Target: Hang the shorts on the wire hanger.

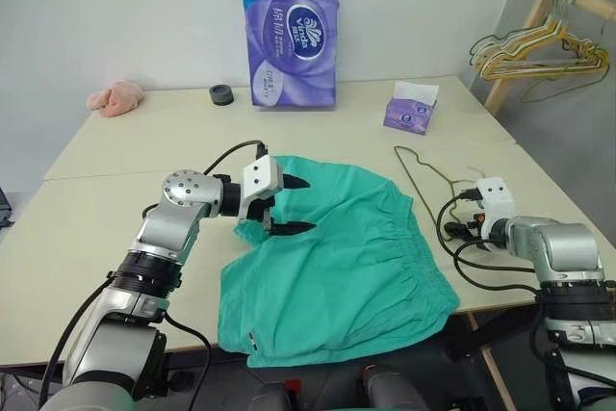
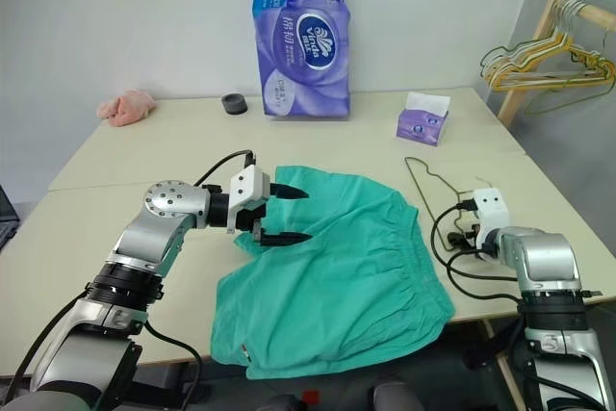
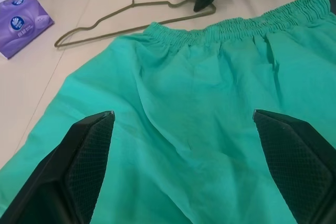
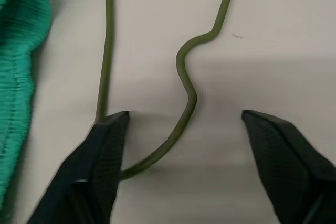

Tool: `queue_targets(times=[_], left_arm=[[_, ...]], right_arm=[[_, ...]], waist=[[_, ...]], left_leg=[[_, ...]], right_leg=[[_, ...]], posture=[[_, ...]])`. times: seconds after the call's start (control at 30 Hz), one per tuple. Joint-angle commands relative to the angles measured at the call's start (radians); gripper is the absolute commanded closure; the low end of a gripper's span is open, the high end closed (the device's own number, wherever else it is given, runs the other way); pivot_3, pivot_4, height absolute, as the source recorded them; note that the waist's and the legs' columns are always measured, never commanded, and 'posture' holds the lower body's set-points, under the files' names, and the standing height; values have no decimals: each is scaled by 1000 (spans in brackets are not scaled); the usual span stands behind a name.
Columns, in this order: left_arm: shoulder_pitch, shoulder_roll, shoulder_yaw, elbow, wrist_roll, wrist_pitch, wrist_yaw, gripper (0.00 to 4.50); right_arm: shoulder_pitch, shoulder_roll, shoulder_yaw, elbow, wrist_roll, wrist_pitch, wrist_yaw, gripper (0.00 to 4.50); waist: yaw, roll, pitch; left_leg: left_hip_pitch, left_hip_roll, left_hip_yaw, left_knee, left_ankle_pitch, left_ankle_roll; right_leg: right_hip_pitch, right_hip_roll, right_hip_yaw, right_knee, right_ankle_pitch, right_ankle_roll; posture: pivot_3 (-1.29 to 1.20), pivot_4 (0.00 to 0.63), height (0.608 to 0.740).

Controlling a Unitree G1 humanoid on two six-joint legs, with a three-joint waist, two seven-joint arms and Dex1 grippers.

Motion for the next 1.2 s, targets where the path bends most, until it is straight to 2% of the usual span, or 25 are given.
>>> queue_targets(times=[0.03,0.23,0.43,0.73,0.9,1.07,1.2], left_arm=[[-21,-8,3,-42,7,-10,7,12],[-7,-18,6,-70,15,-1,18,12],[3,-16,8,-91,16,10,29,12],[-12,-32,24,-74,22,11,77,12],[-48,-56,78,-19,1,69,162,12],[-140,-79,159,125,-9,96,273,6],[-205,-64,216,206,-60,160,257,6]], right_arm=[[-30,-10,22,31,32,42,40,2409],[-24,38,-5,52,29,77,-19,4458],[-5,82,-34,14,18,77,-82,4483],[-42,31,-44,81,-45,-101,-138,4483],[-42,-53,-2,48,-109,-278,-128,4483],[-39,-103,3,15,-155,-411,-128,4495],[-24,-127,22,-59,-184,-471,-114,4495]], waist=[[-5,0,0],[-12,0,0],[-12,-3,-2],[-10,-3,-2],[-11,1,0],[-12,1,0],[-17,1,0]], left_leg=[[0,0,0,0,0,0],[0,1,-1,0,0,0],[1,1,-2,0,0,0],[1,0,-1,0,0,0],[0,-1,0,1,0,0],[0,-1,0,0,0,1],[0,-1,0,0,0,1]], right_leg=[[0,0,0,0,0,0],[0,1,-1,0,0,0],[1,1,-1,0,0,0],[1,0,0,0,0,1],[0,-4,0,0,-1,4],[0,-4,0,0,-1,5],[0,-4,0,1,-1,5]], posture=[[-155,54,740],[-150,52,740],[-148,47,740],[-151,45,740],[-153,45,740],[-157,45,740],[-161,47,740]])
